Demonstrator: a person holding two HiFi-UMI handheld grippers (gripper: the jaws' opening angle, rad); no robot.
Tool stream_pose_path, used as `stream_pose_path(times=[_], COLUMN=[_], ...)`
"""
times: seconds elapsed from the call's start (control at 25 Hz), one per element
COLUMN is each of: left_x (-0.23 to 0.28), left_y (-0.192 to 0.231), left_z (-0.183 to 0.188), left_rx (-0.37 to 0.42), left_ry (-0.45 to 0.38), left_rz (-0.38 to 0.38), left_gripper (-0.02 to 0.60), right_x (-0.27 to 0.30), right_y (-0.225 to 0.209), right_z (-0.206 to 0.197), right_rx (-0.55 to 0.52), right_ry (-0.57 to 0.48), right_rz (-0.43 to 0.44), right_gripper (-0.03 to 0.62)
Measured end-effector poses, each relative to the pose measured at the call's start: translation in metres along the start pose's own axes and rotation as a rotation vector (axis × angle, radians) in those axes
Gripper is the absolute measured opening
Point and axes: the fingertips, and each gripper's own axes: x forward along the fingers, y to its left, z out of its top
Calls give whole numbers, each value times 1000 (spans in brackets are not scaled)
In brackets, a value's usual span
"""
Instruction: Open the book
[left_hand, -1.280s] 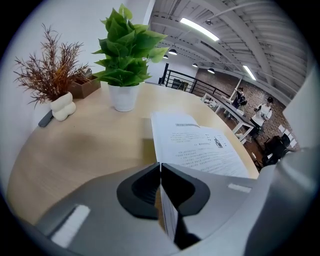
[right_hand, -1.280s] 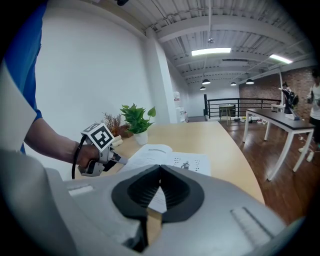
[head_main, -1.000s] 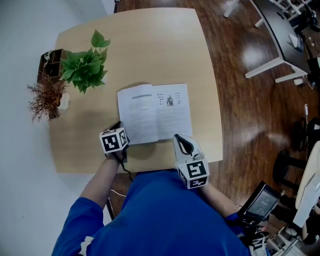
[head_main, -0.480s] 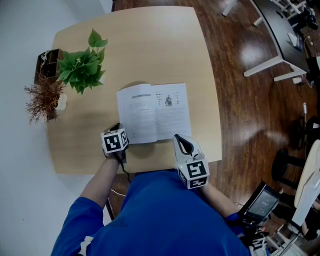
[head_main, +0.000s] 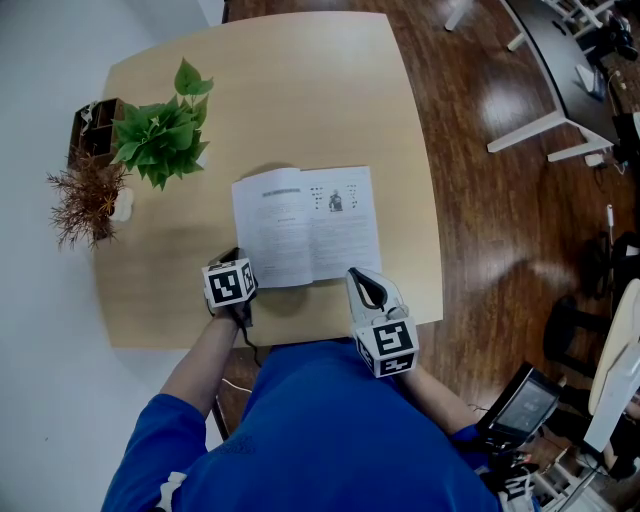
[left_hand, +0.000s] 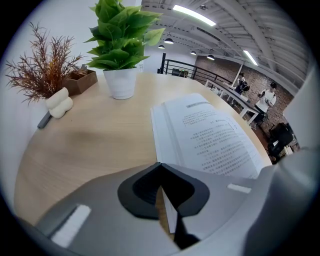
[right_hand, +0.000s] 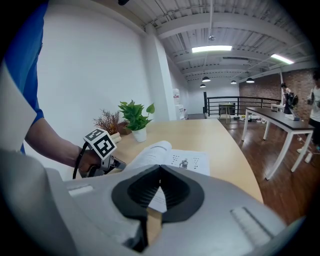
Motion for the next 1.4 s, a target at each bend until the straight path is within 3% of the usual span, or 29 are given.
stream_pose_path(times=[0.28,0.6,1.04,1.4], left_x=[-3,-18,-70,-116], left_y=[2,2,-30,-78], left_z=[1,7,30,40], left_rx=[-9,-24,34,138], left_ry=[-20,-97,-315,-476], left_rz=[8,-4,-81,-216], left_gripper=[6,6,7,8], right_x=[1,0,-6,-21], right_y=[0,3,10,19], right_z=[0,5,21,19], right_rx=[0,-11,-26,-22], right_ry=[-5,-27,-80,-104], right_rz=[2,10,18,-17], right_gripper=[3,3,3,3])
